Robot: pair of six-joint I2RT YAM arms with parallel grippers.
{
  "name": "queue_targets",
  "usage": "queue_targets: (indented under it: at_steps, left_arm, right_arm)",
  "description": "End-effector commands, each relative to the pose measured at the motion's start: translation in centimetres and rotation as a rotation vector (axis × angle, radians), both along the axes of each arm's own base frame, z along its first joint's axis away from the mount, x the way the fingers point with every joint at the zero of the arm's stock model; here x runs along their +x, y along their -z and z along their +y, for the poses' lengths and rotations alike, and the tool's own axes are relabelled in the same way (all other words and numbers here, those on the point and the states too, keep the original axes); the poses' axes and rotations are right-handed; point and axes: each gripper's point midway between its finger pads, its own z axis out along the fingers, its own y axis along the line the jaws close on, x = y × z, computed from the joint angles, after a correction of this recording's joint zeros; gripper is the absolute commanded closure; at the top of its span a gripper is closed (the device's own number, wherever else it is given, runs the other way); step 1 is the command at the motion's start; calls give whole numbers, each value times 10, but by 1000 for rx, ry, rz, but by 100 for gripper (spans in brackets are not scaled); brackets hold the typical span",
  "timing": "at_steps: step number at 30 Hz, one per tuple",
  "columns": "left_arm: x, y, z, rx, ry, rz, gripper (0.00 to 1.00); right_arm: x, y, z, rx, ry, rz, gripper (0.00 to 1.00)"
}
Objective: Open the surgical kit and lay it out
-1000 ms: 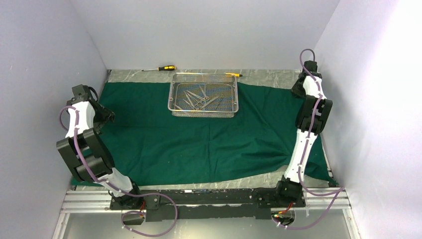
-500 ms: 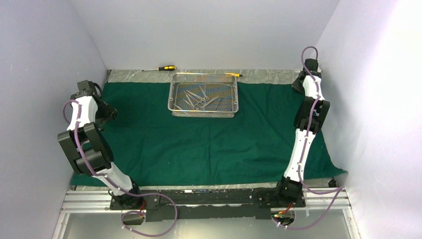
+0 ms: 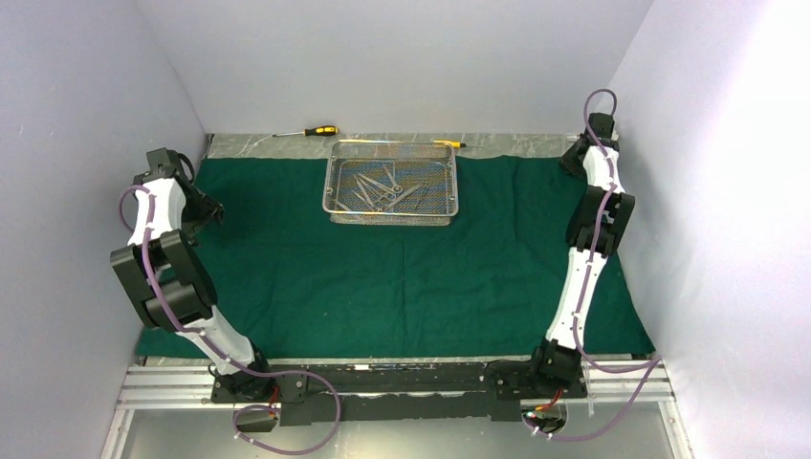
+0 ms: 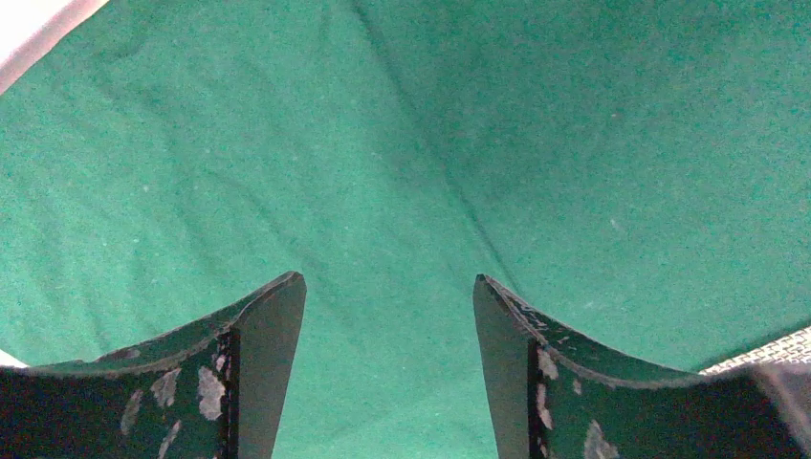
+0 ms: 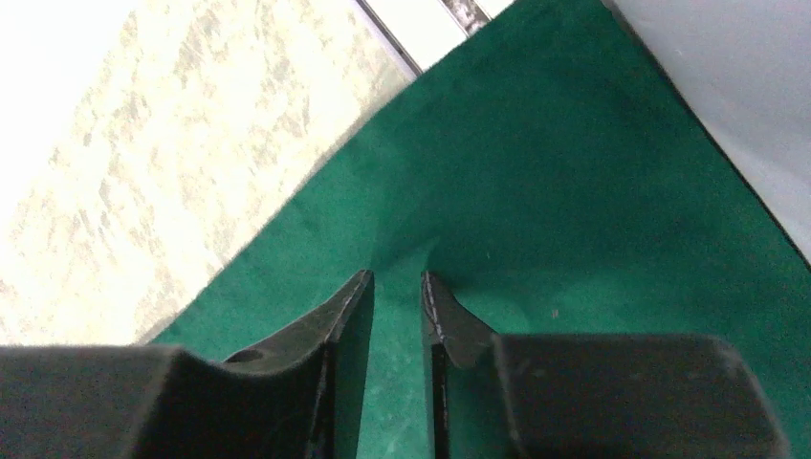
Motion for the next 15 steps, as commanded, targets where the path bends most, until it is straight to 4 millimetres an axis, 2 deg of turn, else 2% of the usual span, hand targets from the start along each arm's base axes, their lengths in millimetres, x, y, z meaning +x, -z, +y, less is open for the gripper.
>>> queue_targets:
  at_steps: [1, 4, 6, 8, 11, 15]
  left_arm:
    - [15, -26, 1, 16, 42, -74, 29]
    - [33, -35, -3, -1, 120, -137, 29]
    - [50, -42, -7, -18, 194, -189, 29]
    - [71, -47, -11, -42, 262, -255, 29]
    - [106, -44, -18, -74, 344, -315, 28]
    - [155, -32, -27, -70, 436, -361, 27]
  right_arm:
    - [-23, -68, -13, -62, 76, -17, 65]
    - [-40, -102, -6, -101, 67, -29, 54]
    - [-52, -113, 2, -126, 45, -9, 49]
    - [-65, -114, 11, -136, 23, 19, 45]
    - [-81, -107, 25, -123, -23, 45, 39]
    - [-85, -105, 45, -116, -105, 26, 29]
